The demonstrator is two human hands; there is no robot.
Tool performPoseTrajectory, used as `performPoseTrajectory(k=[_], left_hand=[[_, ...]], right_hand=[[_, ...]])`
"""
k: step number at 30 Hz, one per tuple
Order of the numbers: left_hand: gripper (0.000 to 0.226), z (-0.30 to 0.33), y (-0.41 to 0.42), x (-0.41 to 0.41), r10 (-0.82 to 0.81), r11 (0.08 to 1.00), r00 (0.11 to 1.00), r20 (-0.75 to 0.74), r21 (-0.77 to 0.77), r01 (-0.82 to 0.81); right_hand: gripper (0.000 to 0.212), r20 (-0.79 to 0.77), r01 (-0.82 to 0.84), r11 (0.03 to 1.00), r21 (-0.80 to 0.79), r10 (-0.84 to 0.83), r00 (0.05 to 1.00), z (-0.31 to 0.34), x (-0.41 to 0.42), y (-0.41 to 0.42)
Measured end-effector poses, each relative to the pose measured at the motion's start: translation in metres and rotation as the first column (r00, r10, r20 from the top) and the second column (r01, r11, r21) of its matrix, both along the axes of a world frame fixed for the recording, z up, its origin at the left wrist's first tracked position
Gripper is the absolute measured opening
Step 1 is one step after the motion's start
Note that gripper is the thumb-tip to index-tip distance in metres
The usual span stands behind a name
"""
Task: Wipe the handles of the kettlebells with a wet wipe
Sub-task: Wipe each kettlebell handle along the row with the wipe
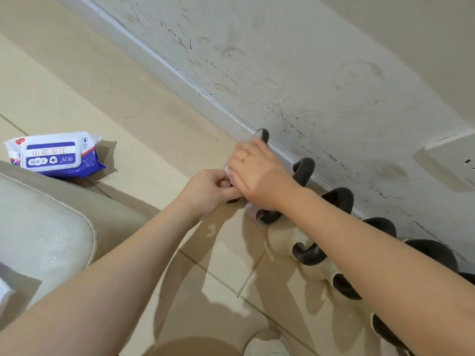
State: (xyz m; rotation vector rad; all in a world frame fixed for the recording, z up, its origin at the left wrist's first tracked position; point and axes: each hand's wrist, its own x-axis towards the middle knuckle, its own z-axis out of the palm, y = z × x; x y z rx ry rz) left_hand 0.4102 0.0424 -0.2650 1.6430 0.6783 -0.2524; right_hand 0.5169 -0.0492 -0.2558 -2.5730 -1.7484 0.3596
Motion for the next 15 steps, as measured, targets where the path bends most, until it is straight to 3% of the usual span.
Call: performPoseTrajectory(k=[1, 3, 6, 7, 9, 11, 13, 15], left_hand=[[0.03, -0.001, 0.0, 0.0, -0.027, 0.999, 1.0, -0.004, 0.033, 0.027], [0.036, -0.003, -0.001, 0.001, -0.064, 0.993, 0.998, -0.022, 0.097, 0.066], [0.036, -0.006, -0.003, 0.003, -0.038, 0.995, 0.999, -0.021, 0.09, 0.039], [0.034, -0.007, -0.004, 0.002, -0.028, 0.995, 1.0, -0.009, 0.091, 0.028], [0.03, -0.008, -0.008, 0.002, -0.029, 0.993, 1.0, 0.007, 0.117, 0.028], [0.029, -0.006, -0.01, -0.001, -0.031, 0.993, 0.999, 0.025, 0.113, 0.028], [0.027, -0.005, -0.012, -0.005, -0.018, 0.998, 0.999, 0.034, 0.053, 0.016], [0.029, -0.005, -0.011, -0.01, -0.006, 1.0, 1.0, 0.031, 0.016, 0.006]], right_hand=[[0.041, 0.024, -0.066, 0.998, 0.018, 0.065, 0.998, 0.003, -0.002, -0.004], [0.038, -0.01, 0.027, 0.999, 0.033, -0.027, 1.0, 0.004, 0.013, -0.004], [0.03, -0.214, 0.432, 0.898, 0.078, -0.408, 0.887, 0.0, 0.028, 0.007], [0.03, -0.234, 0.49, 0.871, 0.037, -0.469, 0.851, 0.0, 0.024, 0.013], [0.035, -0.154, 0.411, 0.909, -0.074, -0.417, 0.896, 0.0, 0.011, 0.012], [0.045, -0.06, 0.183, 0.983, 0.004, -0.183, 0.981, 0.003, -0.003, 0.0], [0.056, 0.009, 0.044, 0.999, 0.026, -0.044, 0.999, 0.006, 0.007, -0.008], [0.057, -0.042, 0.156, 0.988, -0.016, -0.156, 0.987, 0.007, 0.024, -0.005]])
